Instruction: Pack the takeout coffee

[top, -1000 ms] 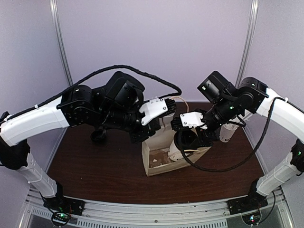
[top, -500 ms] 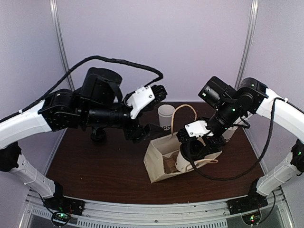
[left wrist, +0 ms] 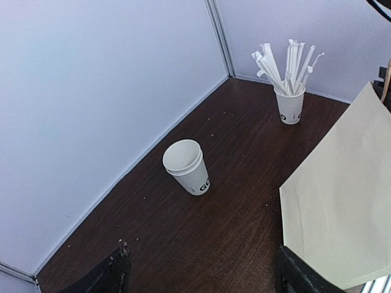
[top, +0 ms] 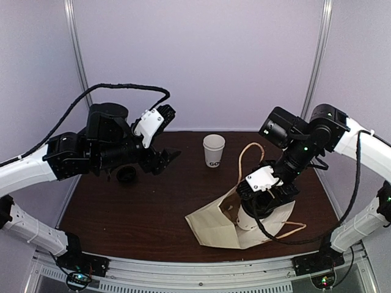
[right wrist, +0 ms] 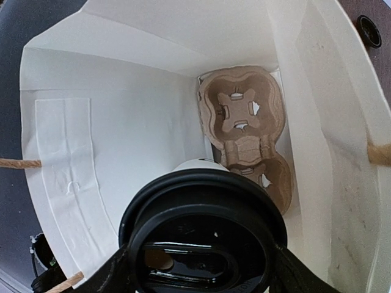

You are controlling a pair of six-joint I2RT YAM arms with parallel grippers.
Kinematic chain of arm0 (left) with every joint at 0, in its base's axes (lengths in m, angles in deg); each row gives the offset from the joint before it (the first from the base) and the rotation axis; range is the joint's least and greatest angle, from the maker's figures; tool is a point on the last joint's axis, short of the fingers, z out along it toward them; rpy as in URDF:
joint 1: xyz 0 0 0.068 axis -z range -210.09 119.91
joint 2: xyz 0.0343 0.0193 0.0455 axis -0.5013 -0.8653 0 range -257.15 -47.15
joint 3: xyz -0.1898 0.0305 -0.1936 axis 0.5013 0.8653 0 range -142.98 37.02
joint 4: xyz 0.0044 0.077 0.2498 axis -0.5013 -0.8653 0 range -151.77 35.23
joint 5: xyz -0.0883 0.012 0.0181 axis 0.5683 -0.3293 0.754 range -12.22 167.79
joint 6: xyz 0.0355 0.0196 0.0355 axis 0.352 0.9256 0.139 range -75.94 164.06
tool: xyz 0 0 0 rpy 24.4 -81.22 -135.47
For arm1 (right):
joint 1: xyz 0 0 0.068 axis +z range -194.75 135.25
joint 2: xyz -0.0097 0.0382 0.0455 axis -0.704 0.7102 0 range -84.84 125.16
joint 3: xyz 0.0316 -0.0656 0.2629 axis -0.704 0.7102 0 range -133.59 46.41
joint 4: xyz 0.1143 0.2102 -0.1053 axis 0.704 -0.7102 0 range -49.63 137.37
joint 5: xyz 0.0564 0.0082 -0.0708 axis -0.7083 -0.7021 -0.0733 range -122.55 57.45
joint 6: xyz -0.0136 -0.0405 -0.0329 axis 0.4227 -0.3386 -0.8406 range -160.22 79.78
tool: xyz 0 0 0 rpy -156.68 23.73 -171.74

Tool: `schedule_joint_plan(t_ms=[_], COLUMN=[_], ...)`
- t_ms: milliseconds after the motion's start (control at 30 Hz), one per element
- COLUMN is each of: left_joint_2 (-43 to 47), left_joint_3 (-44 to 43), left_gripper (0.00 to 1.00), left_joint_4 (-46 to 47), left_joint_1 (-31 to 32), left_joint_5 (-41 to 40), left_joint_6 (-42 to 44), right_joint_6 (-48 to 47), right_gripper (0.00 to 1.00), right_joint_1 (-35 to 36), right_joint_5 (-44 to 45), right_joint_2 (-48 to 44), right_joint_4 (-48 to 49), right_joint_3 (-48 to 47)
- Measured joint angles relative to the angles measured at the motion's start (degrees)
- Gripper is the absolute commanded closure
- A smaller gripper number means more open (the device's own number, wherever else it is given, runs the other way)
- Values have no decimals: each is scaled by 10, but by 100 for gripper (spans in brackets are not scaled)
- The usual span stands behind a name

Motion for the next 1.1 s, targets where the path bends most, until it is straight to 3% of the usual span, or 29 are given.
schedule_joint_plan(t_ms=[567,867,1100], left_joint_2=[-45,-77,-90], left_joint_3=[-18,-43,-51], left_gripper=[18,18,18], left_joint_4=[5,1,-7], left_joint_1=[-58,-107,-124], left_joint_5=[47,85,110], left_joint_6=[-26,-29,-37], right_joint_6=[35,20,6], right_gripper=[53,49,49], right_joint_1=[81,139,142], right_joint_5=[188,228,234], right_joint_2=[-31,-151,-163], right_joint_4=[92,140,174], right_joint_3=[69,155,207])
